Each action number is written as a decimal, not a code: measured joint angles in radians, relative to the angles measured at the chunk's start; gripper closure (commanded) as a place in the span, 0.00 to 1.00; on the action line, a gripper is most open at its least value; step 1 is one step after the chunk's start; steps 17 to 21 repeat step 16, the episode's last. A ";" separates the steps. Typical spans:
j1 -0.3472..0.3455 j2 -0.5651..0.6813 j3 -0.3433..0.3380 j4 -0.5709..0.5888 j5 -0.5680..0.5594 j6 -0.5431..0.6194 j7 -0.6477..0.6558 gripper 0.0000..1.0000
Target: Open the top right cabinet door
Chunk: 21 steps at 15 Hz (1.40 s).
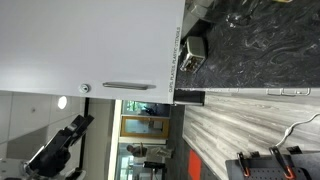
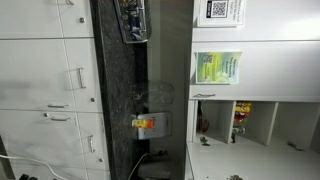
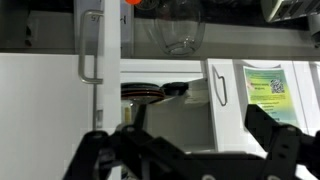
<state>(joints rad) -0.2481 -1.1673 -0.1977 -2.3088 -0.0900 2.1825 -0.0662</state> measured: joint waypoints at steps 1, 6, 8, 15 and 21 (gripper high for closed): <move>0.019 0.010 0.007 -0.010 -0.001 0.004 0.000 0.00; 0.109 0.126 0.032 -0.022 -0.007 0.071 -0.007 0.00; 0.126 0.189 0.041 -0.020 -0.014 0.116 -0.009 0.00; 0.129 0.312 0.052 -0.002 -0.031 0.177 -0.028 0.00; 0.129 0.311 0.052 0.000 -0.032 0.177 -0.028 0.00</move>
